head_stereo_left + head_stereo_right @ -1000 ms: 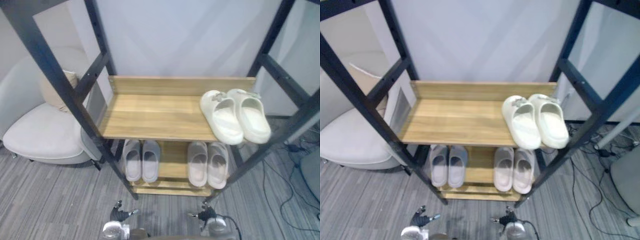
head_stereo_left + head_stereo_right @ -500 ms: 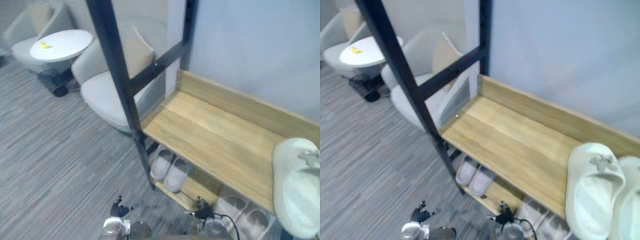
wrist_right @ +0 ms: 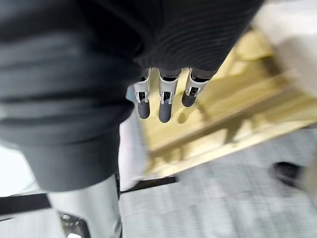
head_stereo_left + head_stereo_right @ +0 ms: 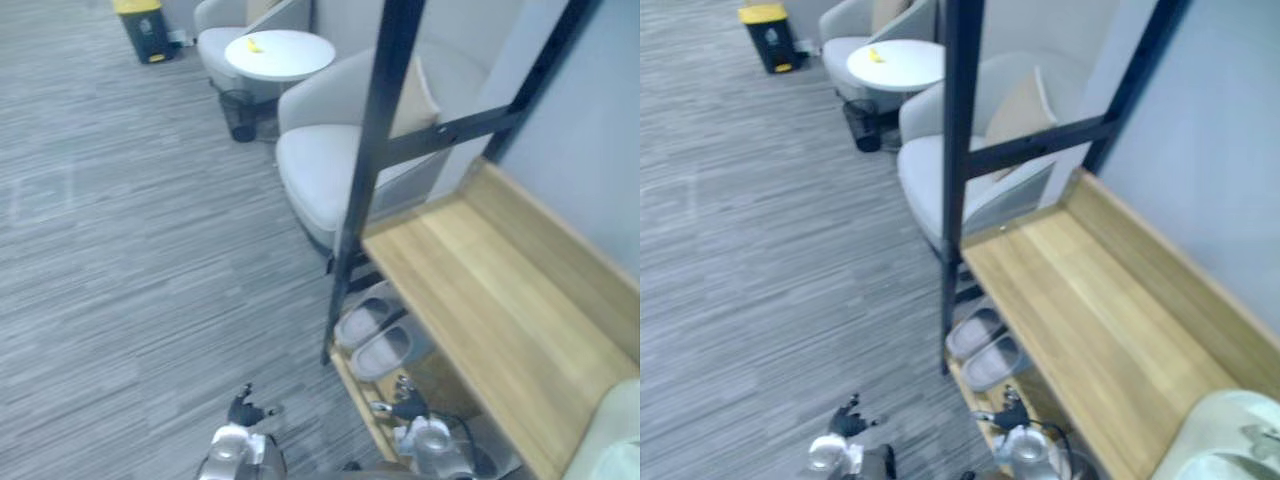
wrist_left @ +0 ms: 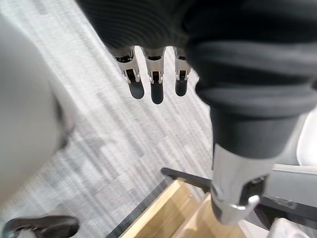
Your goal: Organize the slippers on the shoe rack
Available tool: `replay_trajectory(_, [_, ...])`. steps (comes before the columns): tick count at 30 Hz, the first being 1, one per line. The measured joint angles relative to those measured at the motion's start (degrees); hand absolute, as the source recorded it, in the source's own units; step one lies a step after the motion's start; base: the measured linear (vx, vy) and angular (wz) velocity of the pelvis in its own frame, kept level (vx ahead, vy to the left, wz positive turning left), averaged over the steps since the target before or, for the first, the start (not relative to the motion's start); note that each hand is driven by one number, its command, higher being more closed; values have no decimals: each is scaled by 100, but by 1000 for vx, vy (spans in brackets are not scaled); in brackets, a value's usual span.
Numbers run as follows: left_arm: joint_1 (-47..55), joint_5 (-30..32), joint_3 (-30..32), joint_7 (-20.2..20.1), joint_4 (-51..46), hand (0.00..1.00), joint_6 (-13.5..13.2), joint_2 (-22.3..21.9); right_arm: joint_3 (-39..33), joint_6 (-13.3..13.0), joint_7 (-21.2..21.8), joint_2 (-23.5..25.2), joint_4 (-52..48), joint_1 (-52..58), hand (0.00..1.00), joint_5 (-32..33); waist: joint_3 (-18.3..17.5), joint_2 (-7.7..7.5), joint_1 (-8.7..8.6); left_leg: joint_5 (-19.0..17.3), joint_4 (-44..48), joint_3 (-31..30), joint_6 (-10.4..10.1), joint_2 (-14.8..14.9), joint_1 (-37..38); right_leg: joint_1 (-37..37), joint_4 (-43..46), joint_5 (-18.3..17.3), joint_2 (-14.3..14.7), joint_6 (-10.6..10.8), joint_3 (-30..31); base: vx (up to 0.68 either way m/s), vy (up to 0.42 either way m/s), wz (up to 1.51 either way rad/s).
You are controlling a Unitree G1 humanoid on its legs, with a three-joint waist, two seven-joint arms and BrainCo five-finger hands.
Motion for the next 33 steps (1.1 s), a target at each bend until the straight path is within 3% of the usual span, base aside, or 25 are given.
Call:
replay_trajectory(2, [28, 31, -20, 1, 7, 0, -8, 78, 10, 2, -12, 37, 27, 9, 0, -4, -21, -112, 20, 105, -250, -162, 135, -293, 18, 4, 0, 90, -188, 125, -112, -78, 248, 50])
replay_trajectory(5, [40, 41, -30, 3, 42, 0, -13, 96, 19, 5, 2, 8, 54, -16, 0, -5, 33, -66, 30, -15, -387, -482, 372, -614, 151, -74, 895, 147, -633, 223, -227, -61, 274, 67])
replay_trajectory(6, [60, 37, -21, 4, 58, 0, -26, 142, 29, 5, 11, 4, 55, -46, 0, -6, 41, -49, 37, -38, -453, -641, 426, -745, 242, -235, 1512, 215, -831, 205, -184, -36, 290, 77])
replay_trajectory(7, [87, 34, -6, 6, 64, 0, -28, 179, 30, 1, 33, -5, 35, -60, 0, -10, 76, -16, 17, -11, -602, -895, 517, -888, 398, -619, 2368, 340, -962, -86, 166, 8, 219, 80])
replay_trajectory(8, [112, 30, 24, 8, 66, 0, -21, 225, 32, -4, 34, -5, 36, -52, 0, -25, 70, -30, -33, -12, -652, -1034, 536, -905, 437, -782, 2623, 264, -834, -55, 545, 80, 179, 109])
replay_trajectory(9, [137, 23, 96, 15, 97, 0, -2, 314, 68, -17, 36, 3, 35, -58, 0, -31, 70, -37, -52, 9, -808, -1341, 580, -905, 500, -1000, 2697, -12, -429, 80, 1050, 91, 99, 93])
replay_trajectory(13, [118, -69, 310, 23, 177, 0, 15, 316, 152, -22, 36, -40, 44, -115, 0, -28, 141, -55, -61, 94, -1240, -1841, 709, -1011, 650, -1408, 1661, -119, 111, 140, 1225, 177, 22, 84])
replay_trajectory(15, [79, -74, 331, 22, 186, 0, 16, 289, 246, -26, 34, -85, 45, -192, 0, -28, 233, -12, -107, 93, -1259, -2206, 708, -1020, 702, -1598, 694, 219, 494, 165, 1445, 270, -62, 85])
replay_trajectory(17, [48, -78, 339, 13, 189, 0, 14, 269, 225, -73, 33, -49, 11, -199, 0, 15, 256, -73, -222, 14, -1249, -2641, 648, -1133, 734, -1715, 148, 548, 617, 204, 1873, 387, -144, 138])
replay_trajectory(19, [20, -75, 368, 8, 223, 0, 4, 265, 224, -79, 29, 4, -11, -219, 0, 18, 281, -187, -302, -383, -795, -3162, 537, -1275, 748, -1777, 301, 702, 492, -4, 2080, 497, -267, 155])
replay_trajectory(20, [29, -75, 489, 8, 240, 0, -3, 200, 221, -73, 39, -3, 2, -228, 0, 14, 281, -167, -289, -558, -508, -3349, 444, -1194, 710, -1666, 526, 735, 542, -229, 1933, 411, -240, 91])
replay_trajectory(21, [35, -75, 685, 10, 216, 0, -13, 142, 208, -71, 27, -30, -12, -231, 0, 9, 243, -19, -229, -685, -71, -3399, 279, -1053, 618, -1567, 596, 551, 596, -306, 1670, 520, -259, 116])
replay_trajectory(23, [25, -80, 1091, 9, 111, 0, -12, -6, 234, -69, 30, 1, -105, -252, 0, 7, 300, 114, -176, -692, 1740, -3116, 63, -829, -175, -1219, 554, 243, 755, -481, 1371, 564, -267, 92])
replay_trajectory(24, [20, -90, 1249, 13, 22, 0, -5, -50, 277, -65, 28, 13, -128, -263, 0, 13, 353, 190, -105, -624, 2558, -2794, -125, -572, -446, -918, 386, 191, 918, -550, 1377, 506, -237, 27])
replay_trajectory(26, [58, -248, 1393, 21, -166, 0, -1, -70, 354, -58, 17, 139, -121, -211, 0, 18, 447, 185, 109, -767, 3565, -2047, -131, -19, -659, -171, 105, 42, 1079, -723, 1354, 481, -180, 5])
replay_trajectory(28, [62, -299, 1394, 23, -327, 0, -30, -58, 357, -57, -4, 236, -155, -192, 0, 20, 467, 135, 120, -832, 3611, -1718, -68, 88, -976, 255, -108, -61, 1020, -721, 1307, 427, -143, 23])
replay_trajectory(31, [-8, -379, 1393, 17, -480, 0, -60, -167, 285, -39, -35, 227, -233, -278, 0, 21, 502, 195, 237, -800, 2590, -1366, 57, -94, -1734, 778, -622, -224, 866, -607, 1203, 412, 9, 18])
replay_trajectory(33, [-43, -515, 1394, 13, -517, 0, -67, -183, 266, -20, -38, 213, -208, -308, 0, 19, 539, 161, 364, -348, 1371, -1236, 212, -435, -1949, 1058, -841, -305, 672, -537, 1146, 445, 115, 7])
